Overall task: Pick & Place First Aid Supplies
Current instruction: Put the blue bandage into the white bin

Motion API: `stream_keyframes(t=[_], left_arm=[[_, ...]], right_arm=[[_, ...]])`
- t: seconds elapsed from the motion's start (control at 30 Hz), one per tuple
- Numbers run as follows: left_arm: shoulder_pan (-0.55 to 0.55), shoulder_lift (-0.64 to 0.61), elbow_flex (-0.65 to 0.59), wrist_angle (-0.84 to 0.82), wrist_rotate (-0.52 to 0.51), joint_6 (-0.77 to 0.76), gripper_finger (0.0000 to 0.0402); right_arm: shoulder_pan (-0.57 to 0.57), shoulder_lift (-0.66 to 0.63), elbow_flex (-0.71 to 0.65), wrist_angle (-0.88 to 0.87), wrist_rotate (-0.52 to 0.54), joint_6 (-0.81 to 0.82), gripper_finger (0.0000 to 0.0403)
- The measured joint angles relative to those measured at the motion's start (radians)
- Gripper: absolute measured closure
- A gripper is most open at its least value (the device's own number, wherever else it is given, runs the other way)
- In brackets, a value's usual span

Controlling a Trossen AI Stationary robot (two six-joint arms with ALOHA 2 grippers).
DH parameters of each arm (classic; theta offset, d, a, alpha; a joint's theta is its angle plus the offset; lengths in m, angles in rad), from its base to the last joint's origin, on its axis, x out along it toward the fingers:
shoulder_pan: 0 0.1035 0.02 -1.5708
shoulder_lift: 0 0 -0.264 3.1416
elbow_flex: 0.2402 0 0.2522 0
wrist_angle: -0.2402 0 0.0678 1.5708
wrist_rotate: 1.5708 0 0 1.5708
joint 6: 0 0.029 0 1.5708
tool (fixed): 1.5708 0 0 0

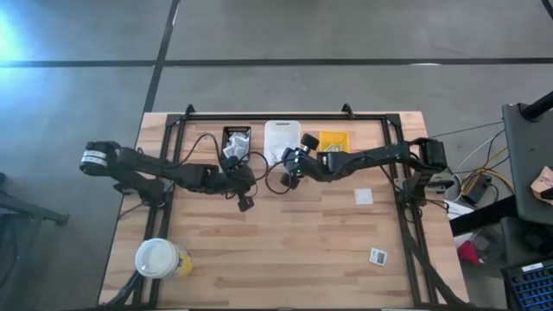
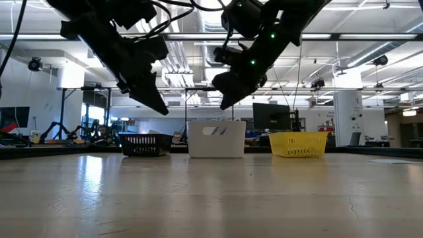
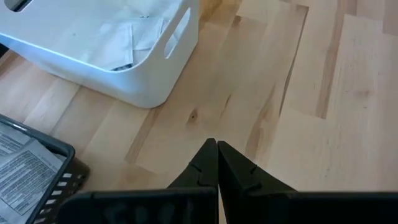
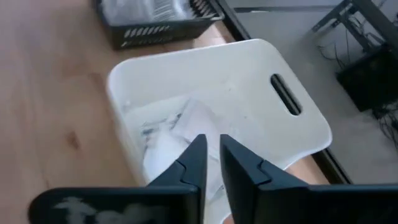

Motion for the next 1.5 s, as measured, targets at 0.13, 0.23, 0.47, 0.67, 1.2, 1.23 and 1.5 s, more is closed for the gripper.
stream_keyframes(t=[0.13,0.23,0.47,0.67,1.2,1.23,1.5], left_arm=[[0.0,0.0,0.0,0.004,0.0,0.001,0.0401],[0.0,0.0,-0.001,0.004,0.0,0.001,0.0401],[0.0,0.0,-0.007,0.004,0.0,0.018,0.0401],[0.0,0.0,-0.016,0.009,0.0,0.019,0.0401],[0.0,0.001,-0.016,0.083,0.068,0.042,0.0401],[0.0,0.001,-0.016,0.083,0.088,0.043,0.0401],[0.0,0.001,-0.016,0.12,0.135,0.098,0.0401]], right_arm=[[-0.018,0.0,0.015,-0.001,0.0,0.036,0.033],[-0.018,-0.005,0.036,-0.031,0.0,0.036,0.0309],[0.024,-0.068,0.16,-0.384,0.0,0.113,0.0287],[0.131,-0.134,0.229,-0.739,-0.033,0.265,0.0296],[0.39,-0.251,0.066,-0.846,-0.16,0.565,0.0341],[0.395,-0.251,0.05,-0.86,-0.163,0.591,0.0343],[0.404,-0.288,-0.136,-0.895,-0.233,0.839,0.0368]])
